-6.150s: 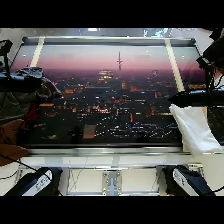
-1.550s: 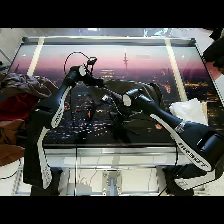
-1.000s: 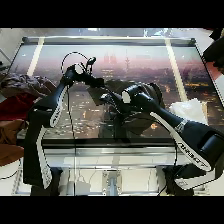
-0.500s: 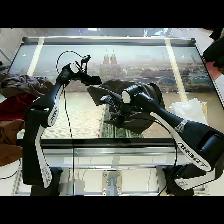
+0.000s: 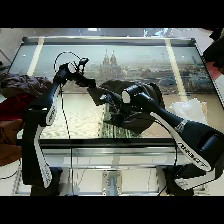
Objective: Fold the shirts.
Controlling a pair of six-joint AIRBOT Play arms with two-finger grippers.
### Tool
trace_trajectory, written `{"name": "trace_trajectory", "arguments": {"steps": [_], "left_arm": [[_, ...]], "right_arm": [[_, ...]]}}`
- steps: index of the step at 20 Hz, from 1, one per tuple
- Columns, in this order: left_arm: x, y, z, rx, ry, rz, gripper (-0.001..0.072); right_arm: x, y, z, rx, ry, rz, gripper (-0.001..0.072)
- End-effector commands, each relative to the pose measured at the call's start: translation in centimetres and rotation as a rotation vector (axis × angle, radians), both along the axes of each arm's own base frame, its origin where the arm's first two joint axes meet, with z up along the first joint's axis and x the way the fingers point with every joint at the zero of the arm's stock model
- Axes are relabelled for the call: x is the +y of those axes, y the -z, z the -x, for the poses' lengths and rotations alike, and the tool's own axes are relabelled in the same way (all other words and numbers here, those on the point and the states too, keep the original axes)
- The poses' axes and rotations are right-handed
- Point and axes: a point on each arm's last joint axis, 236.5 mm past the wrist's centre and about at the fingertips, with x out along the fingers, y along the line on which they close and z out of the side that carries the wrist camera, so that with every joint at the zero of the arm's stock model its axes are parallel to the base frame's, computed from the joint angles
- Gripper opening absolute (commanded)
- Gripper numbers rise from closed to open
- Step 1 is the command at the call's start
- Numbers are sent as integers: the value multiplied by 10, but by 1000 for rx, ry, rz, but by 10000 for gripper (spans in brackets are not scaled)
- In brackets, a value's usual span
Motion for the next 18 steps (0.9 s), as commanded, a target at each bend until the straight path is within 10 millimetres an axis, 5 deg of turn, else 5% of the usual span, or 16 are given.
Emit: {"name": "trace_trajectory", "arguments": {"steps": [1,4,5,6,9,12,16,18], "left_arm": [[-3,6,7,16,42,-13,545],[-31,4,16,38,77,68,460],[-39,1,18,28,106,86,315],[-44,-1,19,17,132,97,253],[-48,-3,20,17,135,111,191],[-47,-7,18,9,132,112,23],[-47,-17,15,-15,129,115,16],[-47,-21,14,-24,129,115,16]], "right_arm": [[0,0,0,-2,-1,0,528],[0,0,0,-2,-1,1,527],[0,0,0,-3,-1,1,527],[0,0,-1,-5,-1,3,527],[-4,1,-4,-17,-5,18,526],[-2,1,-7,-31,-2,8,440],[0,8,-22,-82,2,7,414],[0,19,-19,-57,1,21,650]]}}
